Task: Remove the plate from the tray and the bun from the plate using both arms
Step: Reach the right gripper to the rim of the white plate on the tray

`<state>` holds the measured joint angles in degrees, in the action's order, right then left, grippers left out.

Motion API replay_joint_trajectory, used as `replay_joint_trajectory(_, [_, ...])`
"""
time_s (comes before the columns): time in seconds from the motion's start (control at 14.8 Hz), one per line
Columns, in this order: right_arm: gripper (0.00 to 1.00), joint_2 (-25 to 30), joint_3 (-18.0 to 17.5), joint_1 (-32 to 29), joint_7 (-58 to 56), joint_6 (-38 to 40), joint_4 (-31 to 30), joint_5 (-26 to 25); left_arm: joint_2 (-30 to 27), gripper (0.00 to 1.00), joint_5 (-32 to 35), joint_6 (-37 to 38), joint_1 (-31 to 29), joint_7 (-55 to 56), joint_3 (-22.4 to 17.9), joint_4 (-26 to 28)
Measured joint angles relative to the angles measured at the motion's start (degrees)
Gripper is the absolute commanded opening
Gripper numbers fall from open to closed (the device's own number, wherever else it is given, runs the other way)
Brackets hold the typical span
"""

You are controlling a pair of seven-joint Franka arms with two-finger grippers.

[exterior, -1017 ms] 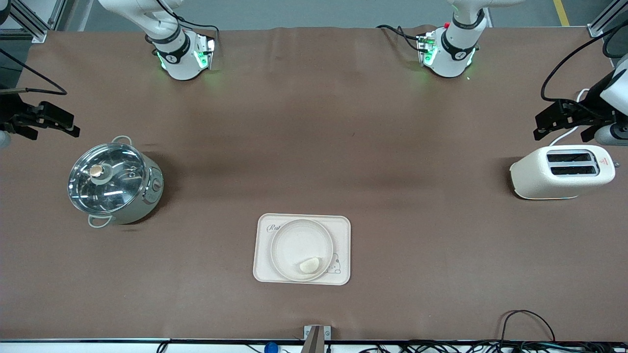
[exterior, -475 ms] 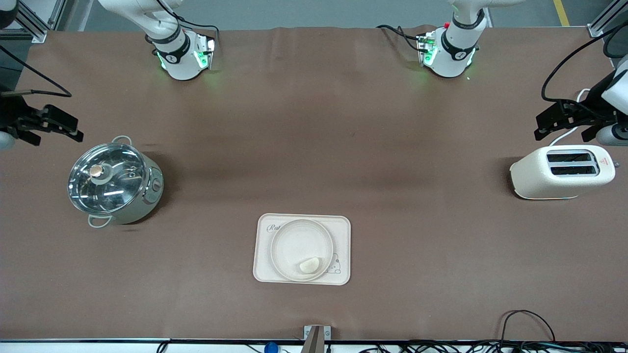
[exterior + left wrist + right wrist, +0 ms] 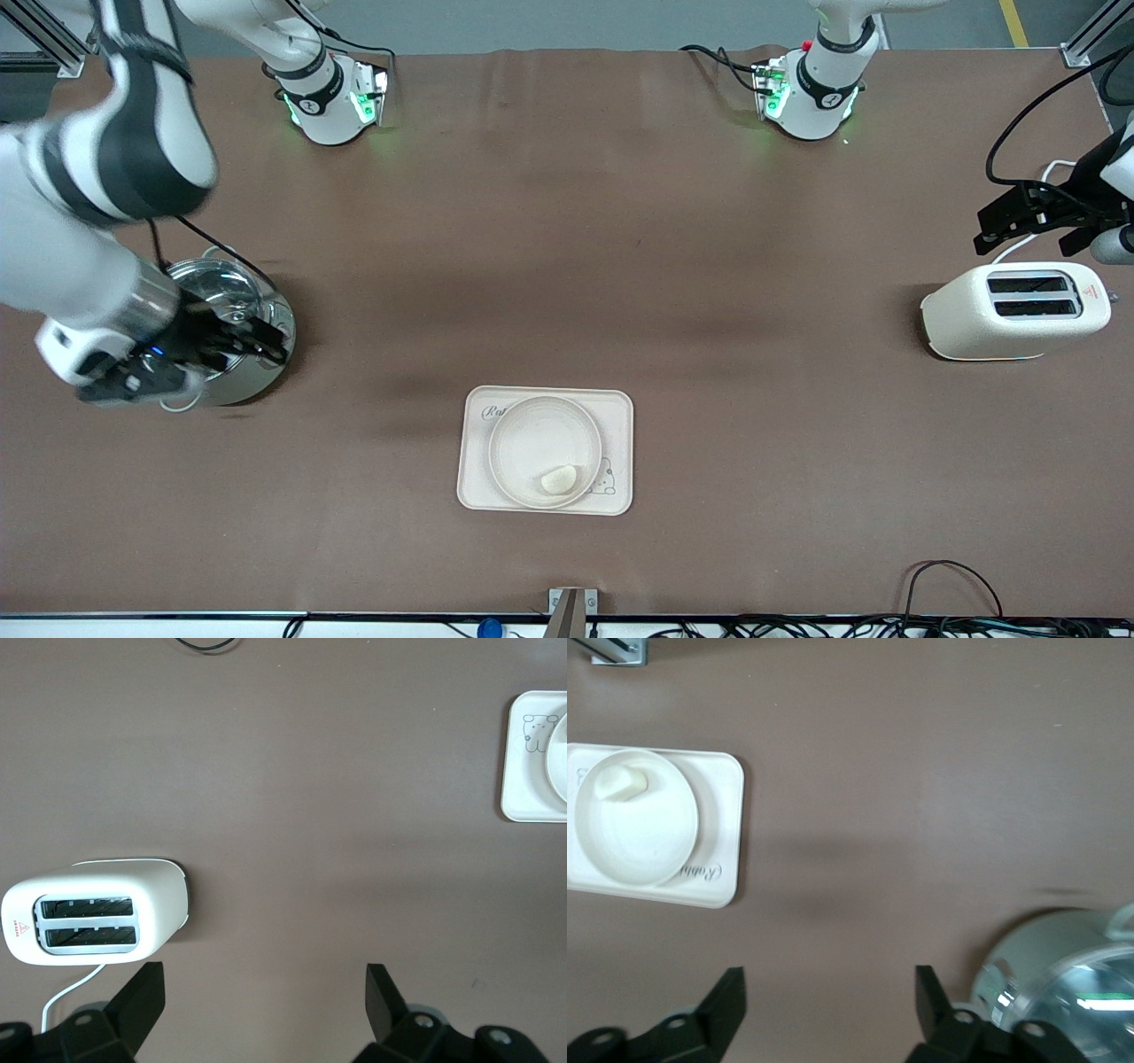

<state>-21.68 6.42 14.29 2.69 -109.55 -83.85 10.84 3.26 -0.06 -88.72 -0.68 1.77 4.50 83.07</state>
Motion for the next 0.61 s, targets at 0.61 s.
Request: replay_joint_trajectory(0.61, [0.65, -25.7, -7.1, 3.6, 4.8, -20.5, 14.6, 8.3, 0.2, 1.00, 0.0, 0.0, 0.2, -0.2, 0.0, 0.0])
